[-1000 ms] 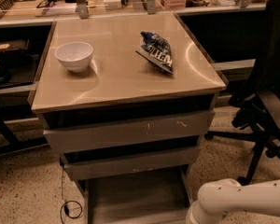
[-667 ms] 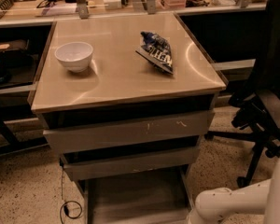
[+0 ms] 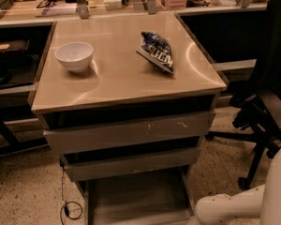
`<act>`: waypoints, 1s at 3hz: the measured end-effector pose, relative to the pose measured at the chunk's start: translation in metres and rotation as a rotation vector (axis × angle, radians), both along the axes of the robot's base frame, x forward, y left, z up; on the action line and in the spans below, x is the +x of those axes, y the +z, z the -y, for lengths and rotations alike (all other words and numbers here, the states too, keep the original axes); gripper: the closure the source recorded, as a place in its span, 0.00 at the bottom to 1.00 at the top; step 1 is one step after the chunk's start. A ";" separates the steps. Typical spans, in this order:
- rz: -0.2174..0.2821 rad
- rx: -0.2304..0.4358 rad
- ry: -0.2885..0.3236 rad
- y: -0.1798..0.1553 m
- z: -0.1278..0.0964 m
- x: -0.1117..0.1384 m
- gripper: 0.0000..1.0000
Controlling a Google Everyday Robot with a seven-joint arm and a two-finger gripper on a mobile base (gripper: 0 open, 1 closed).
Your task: Close bottom drawer
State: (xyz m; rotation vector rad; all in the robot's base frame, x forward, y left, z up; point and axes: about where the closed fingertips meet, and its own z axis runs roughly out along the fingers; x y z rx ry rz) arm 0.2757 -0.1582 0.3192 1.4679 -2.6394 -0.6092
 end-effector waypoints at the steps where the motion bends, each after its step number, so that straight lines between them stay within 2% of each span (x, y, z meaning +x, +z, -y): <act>1: -0.005 0.027 -0.040 -0.030 -0.002 0.002 1.00; 2: 0.016 0.042 -0.132 -0.088 0.000 0.018 1.00; 3: 0.045 0.046 -0.195 -0.126 0.003 0.036 1.00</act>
Offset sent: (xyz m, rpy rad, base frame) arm 0.0432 -0.0052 -0.1623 0.0587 -0.0536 -0.2600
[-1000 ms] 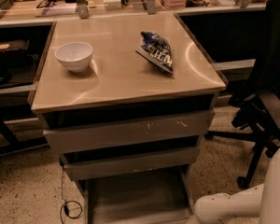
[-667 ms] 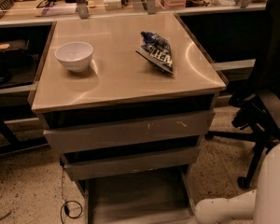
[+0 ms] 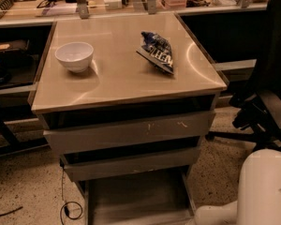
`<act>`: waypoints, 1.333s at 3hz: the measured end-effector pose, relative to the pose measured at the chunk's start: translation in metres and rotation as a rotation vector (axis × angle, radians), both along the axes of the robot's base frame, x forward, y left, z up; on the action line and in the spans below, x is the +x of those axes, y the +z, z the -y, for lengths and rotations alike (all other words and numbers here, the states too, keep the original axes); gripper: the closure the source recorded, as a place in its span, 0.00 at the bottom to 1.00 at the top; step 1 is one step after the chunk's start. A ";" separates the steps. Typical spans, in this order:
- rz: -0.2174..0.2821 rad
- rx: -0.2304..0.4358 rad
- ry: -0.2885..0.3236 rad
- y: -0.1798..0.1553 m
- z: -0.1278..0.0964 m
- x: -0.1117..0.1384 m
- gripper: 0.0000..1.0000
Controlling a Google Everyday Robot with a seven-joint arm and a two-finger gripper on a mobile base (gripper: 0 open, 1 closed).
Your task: Close bottom drawer
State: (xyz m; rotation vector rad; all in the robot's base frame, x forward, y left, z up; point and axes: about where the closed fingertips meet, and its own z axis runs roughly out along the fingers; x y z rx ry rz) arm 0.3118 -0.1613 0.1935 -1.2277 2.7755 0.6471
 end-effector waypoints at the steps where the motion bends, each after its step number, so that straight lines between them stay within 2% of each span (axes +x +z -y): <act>1: 0.036 -0.013 -0.036 -0.016 0.007 0.020 1.00; 2: 0.063 -0.015 -0.054 -0.025 0.010 0.039 1.00; 3: 0.077 -0.016 -0.054 -0.026 0.010 0.048 1.00; 4: 0.126 -0.024 -0.033 -0.021 0.009 0.080 1.00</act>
Offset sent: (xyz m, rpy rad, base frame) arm 0.0679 -0.0157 -0.0352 -0.0206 -0.1027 -0.0788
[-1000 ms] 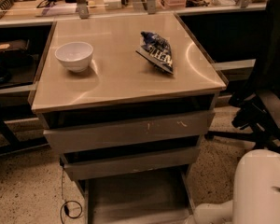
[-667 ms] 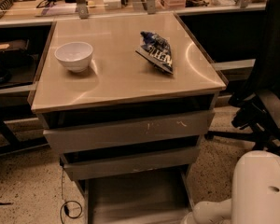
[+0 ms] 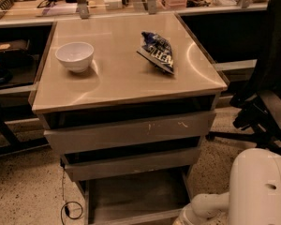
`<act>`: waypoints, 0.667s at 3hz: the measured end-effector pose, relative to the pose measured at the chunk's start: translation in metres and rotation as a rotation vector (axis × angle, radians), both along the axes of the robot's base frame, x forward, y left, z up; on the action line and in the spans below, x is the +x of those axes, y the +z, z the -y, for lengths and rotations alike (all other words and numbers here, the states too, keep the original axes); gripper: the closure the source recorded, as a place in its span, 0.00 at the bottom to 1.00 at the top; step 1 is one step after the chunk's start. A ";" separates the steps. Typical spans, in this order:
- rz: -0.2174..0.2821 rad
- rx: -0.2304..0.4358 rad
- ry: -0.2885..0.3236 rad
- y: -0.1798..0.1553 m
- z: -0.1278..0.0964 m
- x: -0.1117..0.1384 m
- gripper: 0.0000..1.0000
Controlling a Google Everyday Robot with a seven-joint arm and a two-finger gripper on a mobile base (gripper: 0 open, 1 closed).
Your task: Close bottom drawer
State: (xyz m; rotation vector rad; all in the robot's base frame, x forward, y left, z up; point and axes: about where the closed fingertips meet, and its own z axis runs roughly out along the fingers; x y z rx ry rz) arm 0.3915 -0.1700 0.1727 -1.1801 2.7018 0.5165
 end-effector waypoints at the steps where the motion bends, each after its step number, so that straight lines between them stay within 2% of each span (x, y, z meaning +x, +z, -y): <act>1: 0.028 -0.002 0.020 0.002 -0.005 0.020 1.00; 2: 0.073 0.001 0.045 0.006 -0.014 0.057 1.00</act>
Offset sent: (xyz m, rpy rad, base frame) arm 0.1088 0.0286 0.0136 0.0051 -0.1356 0.0924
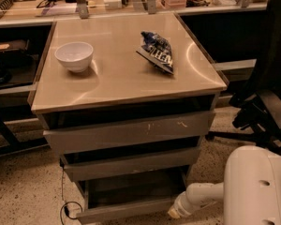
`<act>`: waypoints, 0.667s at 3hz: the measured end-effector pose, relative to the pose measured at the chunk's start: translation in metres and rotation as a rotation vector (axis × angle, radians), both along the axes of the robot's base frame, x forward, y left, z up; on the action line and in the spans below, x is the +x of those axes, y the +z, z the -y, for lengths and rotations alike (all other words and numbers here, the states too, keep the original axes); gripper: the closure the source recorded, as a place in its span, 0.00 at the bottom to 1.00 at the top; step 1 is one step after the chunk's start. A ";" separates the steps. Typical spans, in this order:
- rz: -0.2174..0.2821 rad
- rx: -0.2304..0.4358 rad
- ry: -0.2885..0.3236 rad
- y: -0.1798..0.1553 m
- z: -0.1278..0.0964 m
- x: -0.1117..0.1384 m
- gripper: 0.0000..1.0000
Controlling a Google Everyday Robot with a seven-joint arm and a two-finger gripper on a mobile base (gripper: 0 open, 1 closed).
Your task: Close bottom drawer
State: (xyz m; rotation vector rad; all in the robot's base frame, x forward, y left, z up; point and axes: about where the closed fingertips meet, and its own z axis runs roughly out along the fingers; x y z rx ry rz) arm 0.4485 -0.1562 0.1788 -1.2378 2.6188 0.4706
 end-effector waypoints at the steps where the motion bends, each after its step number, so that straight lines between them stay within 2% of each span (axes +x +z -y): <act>1: 0.000 0.000 0.000 0.000 0.000 0.000 1.00; 2: 0.041 -0.002 -0.036 -0.009 0.001 0.019 1.00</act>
Offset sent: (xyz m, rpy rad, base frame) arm 0.0487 -0.0051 -0.0200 -0.0059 -0.1052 -0.0905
